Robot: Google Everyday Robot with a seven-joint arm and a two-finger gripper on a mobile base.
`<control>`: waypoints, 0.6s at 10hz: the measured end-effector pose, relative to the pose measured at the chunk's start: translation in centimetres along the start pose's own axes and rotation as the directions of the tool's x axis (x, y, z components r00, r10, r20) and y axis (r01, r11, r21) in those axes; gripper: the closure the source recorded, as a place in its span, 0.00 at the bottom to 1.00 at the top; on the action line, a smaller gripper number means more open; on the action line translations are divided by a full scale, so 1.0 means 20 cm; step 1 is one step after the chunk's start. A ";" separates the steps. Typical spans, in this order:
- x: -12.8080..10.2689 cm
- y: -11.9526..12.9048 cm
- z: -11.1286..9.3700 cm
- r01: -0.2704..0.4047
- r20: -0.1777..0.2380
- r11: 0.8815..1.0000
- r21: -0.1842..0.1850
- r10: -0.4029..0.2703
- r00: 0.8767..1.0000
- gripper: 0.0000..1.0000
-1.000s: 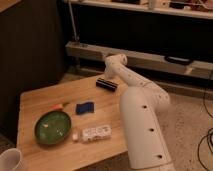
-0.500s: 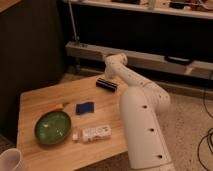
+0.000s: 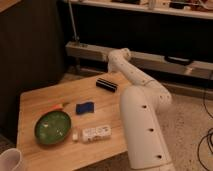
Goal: Push the eraser across the table
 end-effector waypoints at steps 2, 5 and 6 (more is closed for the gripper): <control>0.03 -0.03 0.00 0.004 -0.002 1.000 -0.025 -0.004 1.000 1.00; 0.02 0.13 0.02 0.041 0.011 0.994 -0.097 -0.040 0.999 1.00; 0.01 0.17 0.02 0.055 0.009 0.992 -0.112 -0.054 0.998 1.00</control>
